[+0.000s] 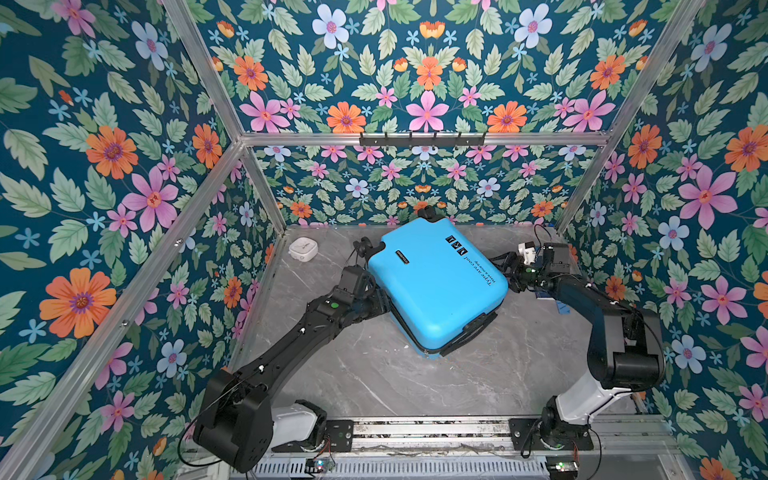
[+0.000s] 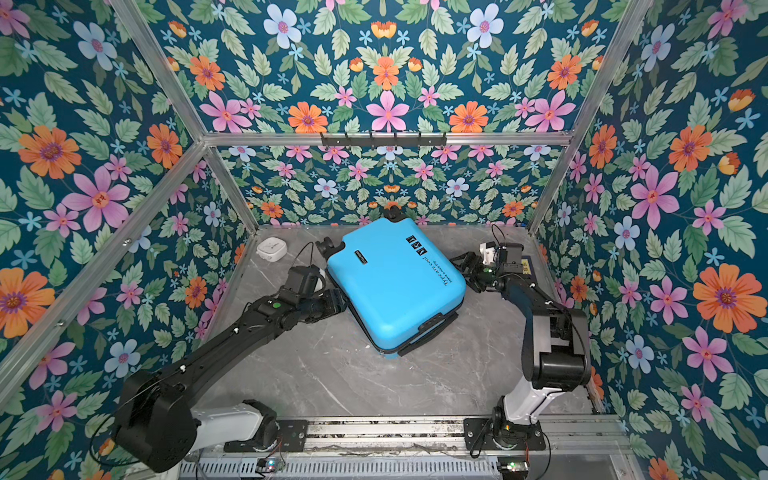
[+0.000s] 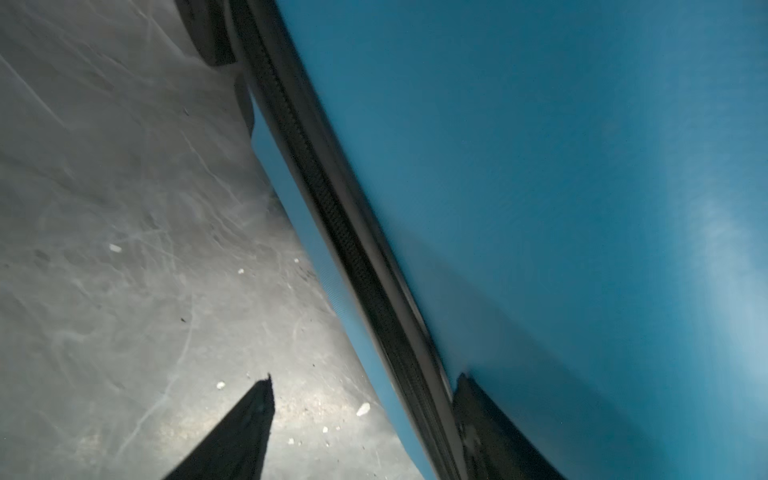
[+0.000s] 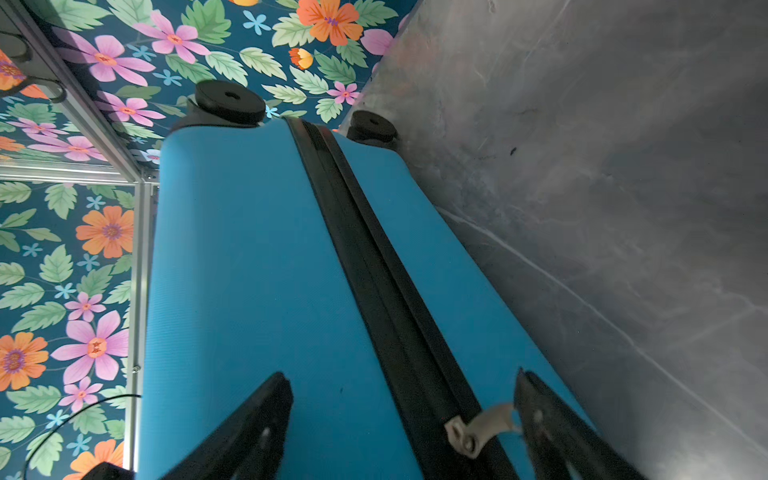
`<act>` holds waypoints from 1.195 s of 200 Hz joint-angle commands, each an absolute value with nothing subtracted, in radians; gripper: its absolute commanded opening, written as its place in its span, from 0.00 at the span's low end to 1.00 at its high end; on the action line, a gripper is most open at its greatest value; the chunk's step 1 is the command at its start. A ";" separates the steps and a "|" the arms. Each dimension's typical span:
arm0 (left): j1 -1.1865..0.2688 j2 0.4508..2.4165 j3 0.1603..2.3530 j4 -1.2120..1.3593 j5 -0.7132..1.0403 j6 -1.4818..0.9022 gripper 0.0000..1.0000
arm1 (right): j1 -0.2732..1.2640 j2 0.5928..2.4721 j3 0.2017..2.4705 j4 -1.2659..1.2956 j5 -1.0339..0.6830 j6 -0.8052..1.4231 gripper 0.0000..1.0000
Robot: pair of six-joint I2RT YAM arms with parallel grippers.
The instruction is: Pack the luggage
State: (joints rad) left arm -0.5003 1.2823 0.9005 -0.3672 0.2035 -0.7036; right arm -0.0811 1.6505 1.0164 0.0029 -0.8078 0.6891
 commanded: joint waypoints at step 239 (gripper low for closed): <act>-0.446 1.793 1.362 -0.109 0.400 -0.551 0.73 | 0.051 1.571 0.998 -0.078 -0.727 0.716 0.84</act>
